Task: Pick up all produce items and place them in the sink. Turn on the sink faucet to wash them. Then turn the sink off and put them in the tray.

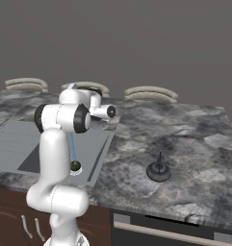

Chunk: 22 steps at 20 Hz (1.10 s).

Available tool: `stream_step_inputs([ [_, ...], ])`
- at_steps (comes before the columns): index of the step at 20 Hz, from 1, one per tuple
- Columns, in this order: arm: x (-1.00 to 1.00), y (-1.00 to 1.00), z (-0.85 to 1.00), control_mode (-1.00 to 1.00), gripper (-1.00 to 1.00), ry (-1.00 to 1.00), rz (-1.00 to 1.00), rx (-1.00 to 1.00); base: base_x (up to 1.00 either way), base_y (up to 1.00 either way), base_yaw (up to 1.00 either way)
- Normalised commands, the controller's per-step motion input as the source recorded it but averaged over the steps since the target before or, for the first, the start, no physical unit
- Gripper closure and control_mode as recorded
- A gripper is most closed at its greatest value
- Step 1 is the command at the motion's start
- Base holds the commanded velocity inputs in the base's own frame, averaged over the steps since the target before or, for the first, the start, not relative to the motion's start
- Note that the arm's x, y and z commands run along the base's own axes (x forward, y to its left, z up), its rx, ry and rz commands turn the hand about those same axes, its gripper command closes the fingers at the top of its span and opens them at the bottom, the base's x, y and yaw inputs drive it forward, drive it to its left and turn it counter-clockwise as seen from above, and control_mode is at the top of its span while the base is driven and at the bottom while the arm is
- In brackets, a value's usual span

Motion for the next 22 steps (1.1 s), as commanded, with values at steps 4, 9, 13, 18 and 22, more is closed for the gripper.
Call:
stream_step_inputs([
  [4, 0.0, -0.31, -0.11, -1.0, 1.0, 0.0, 0.0, 0.02, 0.0, 0.0, 0.0],
  [9, 0.0, -0.01, 0.0, -1.0, 1.0, -0.08, 0.1, 0.03, 0.0, 0.0, 0.0],
  [13, 0.02, 0.0, 0.0, -1.0, 1.0, -0.11, 0.15, 0.05, 0.0, 0.0, 0.0],
  [18, 0.06, 0.0, 0.0, -1.0, 1.0, -0.11, 0.21, 0.06, 0.0, 0.0, 0.0],
  [22, 0.18, 0.06, -0.02, -1.0, 1.0, -0.1, 0.24, 0.05, 0.0, 0.0, 0.0],
])
